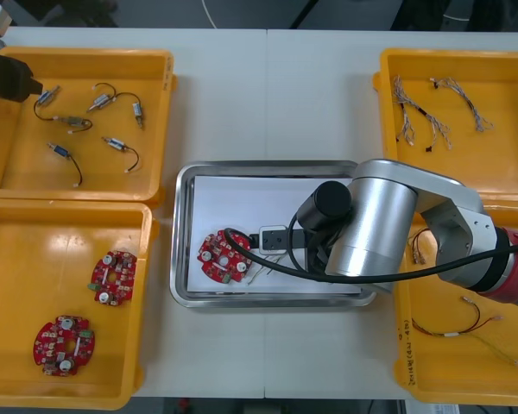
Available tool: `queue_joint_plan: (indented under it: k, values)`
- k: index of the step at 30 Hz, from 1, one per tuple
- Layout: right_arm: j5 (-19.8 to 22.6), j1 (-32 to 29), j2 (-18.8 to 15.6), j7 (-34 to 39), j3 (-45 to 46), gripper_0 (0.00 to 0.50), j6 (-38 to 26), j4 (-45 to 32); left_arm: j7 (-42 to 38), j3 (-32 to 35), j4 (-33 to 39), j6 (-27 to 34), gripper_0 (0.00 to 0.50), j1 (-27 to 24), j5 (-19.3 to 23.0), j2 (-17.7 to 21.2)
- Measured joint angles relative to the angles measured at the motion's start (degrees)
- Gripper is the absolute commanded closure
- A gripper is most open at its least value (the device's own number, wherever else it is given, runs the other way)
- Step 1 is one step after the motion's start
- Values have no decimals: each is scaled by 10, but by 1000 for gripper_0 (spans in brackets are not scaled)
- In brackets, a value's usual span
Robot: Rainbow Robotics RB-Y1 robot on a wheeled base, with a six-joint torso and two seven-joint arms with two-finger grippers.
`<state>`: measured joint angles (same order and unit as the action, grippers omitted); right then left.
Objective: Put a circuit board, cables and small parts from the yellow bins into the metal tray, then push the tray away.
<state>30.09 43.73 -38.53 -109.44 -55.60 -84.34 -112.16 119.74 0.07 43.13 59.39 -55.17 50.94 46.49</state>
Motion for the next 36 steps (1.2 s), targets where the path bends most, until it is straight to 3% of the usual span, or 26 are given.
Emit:
queue_joint_plan:
  k: [3,11,16,31,36]
  values:
    - [-4,0,0,0,0,0,0,0,37,0,-23,-29,0,-2,13,-2]
    - [-17,0,0,0,0,0,0,0,240,-21,-77,-127,0,-7,81,-8]
    - [-25,0,1,0,5,0,-8,-1,243,-51,-84,-144,0,-9,100,-12]
    - [-23,-1,57,0,192,0,-215,-49,243,-72,-98,-165,0,-9,116,-21]
    - [5,2,61,0,263,0,-252,-52,243,-73,-113,-179,0,-9,121,-22]
